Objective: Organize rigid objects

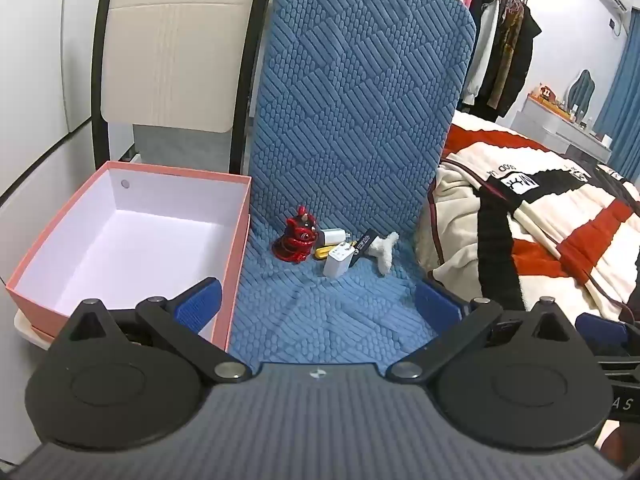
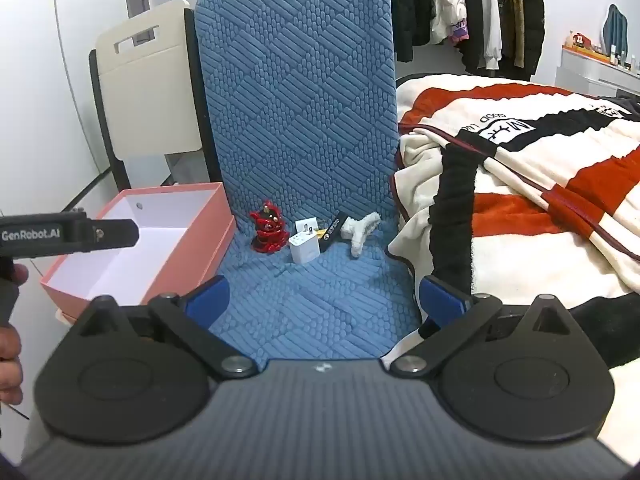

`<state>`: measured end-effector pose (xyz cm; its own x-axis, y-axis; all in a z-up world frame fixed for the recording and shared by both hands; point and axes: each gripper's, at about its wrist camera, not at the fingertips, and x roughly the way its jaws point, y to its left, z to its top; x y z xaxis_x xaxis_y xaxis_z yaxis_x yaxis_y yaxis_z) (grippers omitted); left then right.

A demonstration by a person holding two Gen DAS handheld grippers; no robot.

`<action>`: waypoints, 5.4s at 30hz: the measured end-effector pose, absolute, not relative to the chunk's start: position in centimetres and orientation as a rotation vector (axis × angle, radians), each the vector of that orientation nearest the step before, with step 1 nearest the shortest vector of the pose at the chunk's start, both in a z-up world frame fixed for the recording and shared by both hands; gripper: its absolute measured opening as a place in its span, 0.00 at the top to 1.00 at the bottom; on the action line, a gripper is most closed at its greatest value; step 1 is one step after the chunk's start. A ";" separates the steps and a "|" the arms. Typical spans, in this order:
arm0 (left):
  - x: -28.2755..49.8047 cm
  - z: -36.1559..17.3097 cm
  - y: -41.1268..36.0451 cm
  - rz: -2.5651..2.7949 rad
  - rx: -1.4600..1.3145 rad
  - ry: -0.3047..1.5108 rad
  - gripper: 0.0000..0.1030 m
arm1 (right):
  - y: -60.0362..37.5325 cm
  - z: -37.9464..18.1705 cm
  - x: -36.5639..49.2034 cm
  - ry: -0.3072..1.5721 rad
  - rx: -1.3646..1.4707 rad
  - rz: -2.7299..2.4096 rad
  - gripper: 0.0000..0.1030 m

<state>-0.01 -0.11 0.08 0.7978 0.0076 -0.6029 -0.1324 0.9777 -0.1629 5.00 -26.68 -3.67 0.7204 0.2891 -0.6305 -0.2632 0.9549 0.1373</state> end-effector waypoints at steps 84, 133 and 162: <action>1.2 -8.8 -1.7 0.037 -0.135 0.622 0.00 | -26.0 -9.9 5.4 0.646 0.018 0.281 0.00; 22.7 -17.9 -0.1 -0.009 -0.122 0.753 0.00 | -22.6 -18.7 18.5 0.716 0.156 0.201 0.04; 30.6 -20.1 0.4 0.025 -0.058 0.767 0.00 | -20.9 -23.7 28.0 0.845 0.090 0.230 0.26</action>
